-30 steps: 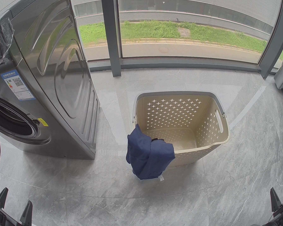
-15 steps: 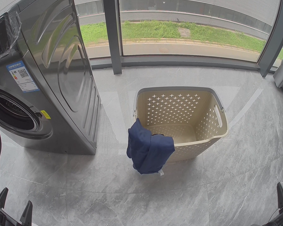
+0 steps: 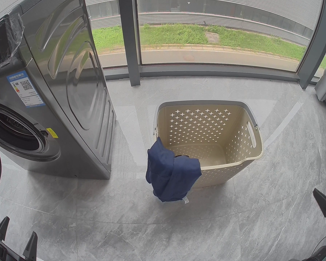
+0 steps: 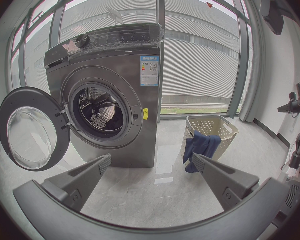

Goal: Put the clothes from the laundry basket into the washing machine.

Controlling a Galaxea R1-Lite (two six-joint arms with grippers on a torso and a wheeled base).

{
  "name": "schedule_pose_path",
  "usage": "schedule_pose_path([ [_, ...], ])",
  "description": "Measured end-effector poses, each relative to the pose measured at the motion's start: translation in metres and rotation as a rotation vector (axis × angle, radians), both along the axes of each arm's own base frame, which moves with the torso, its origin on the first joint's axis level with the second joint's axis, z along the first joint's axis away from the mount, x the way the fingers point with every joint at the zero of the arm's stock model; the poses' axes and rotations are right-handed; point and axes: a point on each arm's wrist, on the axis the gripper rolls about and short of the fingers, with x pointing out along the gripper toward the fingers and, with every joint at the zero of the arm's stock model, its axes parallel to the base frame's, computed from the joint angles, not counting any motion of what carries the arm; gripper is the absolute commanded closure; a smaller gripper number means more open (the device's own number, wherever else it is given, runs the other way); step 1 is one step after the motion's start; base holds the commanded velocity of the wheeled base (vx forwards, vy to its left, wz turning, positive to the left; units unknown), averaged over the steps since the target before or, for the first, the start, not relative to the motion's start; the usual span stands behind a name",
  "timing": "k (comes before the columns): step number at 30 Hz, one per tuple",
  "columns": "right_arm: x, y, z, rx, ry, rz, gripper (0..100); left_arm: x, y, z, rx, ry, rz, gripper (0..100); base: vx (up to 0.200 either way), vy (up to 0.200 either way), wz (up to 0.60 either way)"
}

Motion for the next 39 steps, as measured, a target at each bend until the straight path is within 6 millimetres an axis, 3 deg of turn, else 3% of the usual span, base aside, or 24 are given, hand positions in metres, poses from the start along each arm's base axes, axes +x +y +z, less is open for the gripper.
schedule_pose_path([
  [6, 0.046, 0.012, -0.003, 0.011, 0.188, 0.127, 0, 0.0, 0.0, 0.0, 0.0, 0.0, 0.0, 0, 0.0, 0.0, 0.0],
  [12, 0.078, 0.032, -0.012, 0.049, 0.323, 0.222, 0, 0.0, 0.0, 0.0, 0.0, 0.0, 0.0, 0, 0.0, 0.0, 0.0],
  [39, 0.16, 0.125, -0.039, 0.046, 0.302, 0.273, 0, 0.0, 0.0, 0.0, -0.001, 0.0, -0.001, 0, 0.0, 0.0, 0.0],
])
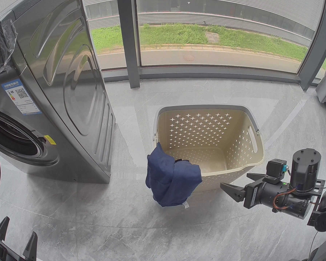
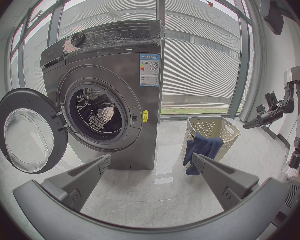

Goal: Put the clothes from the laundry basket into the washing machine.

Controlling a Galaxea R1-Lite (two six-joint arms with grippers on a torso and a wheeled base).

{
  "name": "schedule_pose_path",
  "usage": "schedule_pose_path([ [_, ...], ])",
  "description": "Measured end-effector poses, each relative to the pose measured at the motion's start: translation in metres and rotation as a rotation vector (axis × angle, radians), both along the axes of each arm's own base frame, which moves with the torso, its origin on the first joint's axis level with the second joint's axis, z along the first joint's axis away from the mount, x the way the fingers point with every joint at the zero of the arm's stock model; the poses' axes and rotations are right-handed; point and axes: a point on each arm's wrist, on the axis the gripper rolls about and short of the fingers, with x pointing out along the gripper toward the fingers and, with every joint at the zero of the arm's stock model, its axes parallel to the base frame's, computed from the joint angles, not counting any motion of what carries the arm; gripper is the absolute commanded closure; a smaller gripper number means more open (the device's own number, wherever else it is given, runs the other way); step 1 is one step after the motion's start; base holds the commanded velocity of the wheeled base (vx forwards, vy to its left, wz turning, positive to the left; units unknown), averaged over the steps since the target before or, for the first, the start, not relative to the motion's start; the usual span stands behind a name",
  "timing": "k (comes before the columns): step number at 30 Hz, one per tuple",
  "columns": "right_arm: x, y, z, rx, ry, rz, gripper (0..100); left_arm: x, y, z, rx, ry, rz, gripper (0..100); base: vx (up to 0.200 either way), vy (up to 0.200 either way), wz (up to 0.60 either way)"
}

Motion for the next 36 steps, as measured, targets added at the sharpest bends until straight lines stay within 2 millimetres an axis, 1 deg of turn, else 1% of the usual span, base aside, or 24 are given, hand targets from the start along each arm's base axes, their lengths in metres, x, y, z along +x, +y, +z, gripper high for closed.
schedule_pose_path([
  [6, 0.015, 0.016, -0.008, -0.016, -0.012, 0.024, 0, 0.0, 0.0, 0.0, -0.001, 0.0, -0.001, 0, 0.0, 0.0, 0.0],
  [11, 0.03, 0.028, -0.016, -0.017, -0.052, 0.035, 0, 0.0, 0.0, 0.0, -0.001, 0.0, 0.0, 0, 0.0, 0.0, 0.0],
  [24, 0.066, 0.06, -0.052, -0.057, -0.055, 0.061, 0, 0.0, 0.0, 0.0, -0.004, 0.001, 0.0, 0, 0.0, 0.0, 0.0],
  [29, 0.073, 0.071, -0.061, -0.062, -0.051, 0.077, 0, 0.0, 0.0, 0.0, -0.006, 0.001, 0.001, 0, 0.0, 0.0, 0.0],
  [36, 0.069, 0.081, -0.077, -0.09, -0.007, 0.105, 0, 0.0, 0.0, 0.0, -0.006, 0.001, 0.0, 0, 0.0, 0.0, 0.0],
])
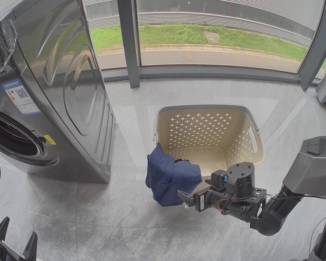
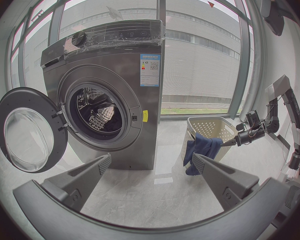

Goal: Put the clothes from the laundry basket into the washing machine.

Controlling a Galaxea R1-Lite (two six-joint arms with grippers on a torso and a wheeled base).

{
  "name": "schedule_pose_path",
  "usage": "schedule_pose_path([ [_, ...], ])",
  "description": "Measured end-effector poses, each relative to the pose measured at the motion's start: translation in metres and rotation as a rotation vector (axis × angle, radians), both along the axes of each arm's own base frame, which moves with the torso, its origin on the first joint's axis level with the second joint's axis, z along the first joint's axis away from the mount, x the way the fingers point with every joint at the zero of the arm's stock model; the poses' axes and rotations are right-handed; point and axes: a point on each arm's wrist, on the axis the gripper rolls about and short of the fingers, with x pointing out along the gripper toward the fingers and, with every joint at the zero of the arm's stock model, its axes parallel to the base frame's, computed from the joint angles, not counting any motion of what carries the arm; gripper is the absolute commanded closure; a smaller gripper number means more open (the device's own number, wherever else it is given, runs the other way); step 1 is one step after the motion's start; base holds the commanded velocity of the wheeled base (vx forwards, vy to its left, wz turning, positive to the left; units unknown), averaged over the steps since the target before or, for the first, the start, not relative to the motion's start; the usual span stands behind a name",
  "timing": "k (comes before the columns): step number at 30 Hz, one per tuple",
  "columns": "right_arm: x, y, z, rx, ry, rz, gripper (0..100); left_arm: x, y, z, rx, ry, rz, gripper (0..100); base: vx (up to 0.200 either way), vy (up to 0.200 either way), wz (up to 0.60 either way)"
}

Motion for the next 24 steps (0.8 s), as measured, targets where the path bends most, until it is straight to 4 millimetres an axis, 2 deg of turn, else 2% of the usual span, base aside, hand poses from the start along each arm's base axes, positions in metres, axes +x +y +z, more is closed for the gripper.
schedule_pose_path([
  [9, 0.015, 0.013, -0.02, -0.01, 0.009, -0.022, 0, 0.0, 0.0, 0.0, 0.0, 0.0, -0.001, 0, 0.0, 0.0, 0.0],
  [17, 0.042, 0.031, -0.025, 0.041, -0.03, -0.046, 0, 0.0, 0.0, 0.0, 0.0, 0.0, -0.004, 0, 0.0, 0.0, 0.0],
  [24, 0.051, 0.038, -0.032, 0.067, -0.033, -0.07, 0, 0.0, 0.0, 0.0, 0.0, 0.001, -0.004, 0, 0.0, 0.0, 0.0],
])
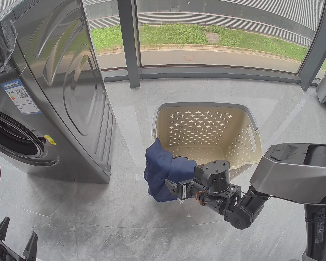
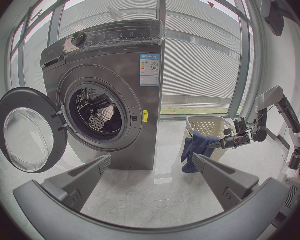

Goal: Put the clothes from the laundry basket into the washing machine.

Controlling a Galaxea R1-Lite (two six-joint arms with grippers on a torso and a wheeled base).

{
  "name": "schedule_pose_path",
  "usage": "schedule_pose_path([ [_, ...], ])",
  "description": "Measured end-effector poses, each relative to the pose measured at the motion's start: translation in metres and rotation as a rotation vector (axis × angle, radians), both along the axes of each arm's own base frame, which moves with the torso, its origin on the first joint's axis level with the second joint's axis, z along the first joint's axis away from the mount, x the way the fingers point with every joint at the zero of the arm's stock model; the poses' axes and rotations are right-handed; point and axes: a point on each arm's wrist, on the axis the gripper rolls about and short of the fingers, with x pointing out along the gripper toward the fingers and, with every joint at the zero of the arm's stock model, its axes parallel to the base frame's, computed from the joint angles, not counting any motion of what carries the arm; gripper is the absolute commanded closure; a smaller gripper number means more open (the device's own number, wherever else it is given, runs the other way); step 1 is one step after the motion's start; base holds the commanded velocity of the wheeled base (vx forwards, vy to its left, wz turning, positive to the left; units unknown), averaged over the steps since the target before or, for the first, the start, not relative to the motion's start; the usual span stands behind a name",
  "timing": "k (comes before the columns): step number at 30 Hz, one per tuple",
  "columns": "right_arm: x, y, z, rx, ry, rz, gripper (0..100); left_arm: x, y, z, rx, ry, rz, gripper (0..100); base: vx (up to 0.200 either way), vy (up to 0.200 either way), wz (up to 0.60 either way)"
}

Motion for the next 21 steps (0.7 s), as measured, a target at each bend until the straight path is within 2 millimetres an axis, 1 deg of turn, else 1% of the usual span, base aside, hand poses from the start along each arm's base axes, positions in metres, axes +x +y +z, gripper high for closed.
schedule_pose_path([
  [5, 0.0007, 0.0004, -0.0036, 0.006, 0.007, -0.009, 0, 0.0, 0.0, 0.0, -0.001, 0.0, 0.001, 0, 0.0, 0.0, 0.0],
  [18, 0.0069, 0.0057, -0.0032, 0.054, -0.046, -0.013, 0, 0.0, 0.0, 0.0, -0.002, 0.0, 0.0, 0, 0.0, 0.0, 0.0],
  [19, 0.0072, 0.0059, -0.0036, 0.055, -0.048, -0.014, 100, 0.0, 0.0, 0.0, -0.002, 0.0, 0.0, 0, 0.0, 0.0, 0.0],
  [21, 0.0075, 0.0058, -0.0057, 0.051, -0.046, -0.019, 100, 0.0, 0.0, 0.0001, -0.005, -0.001, 0.001, 0, 0.0, 0.0, 0.0],
])
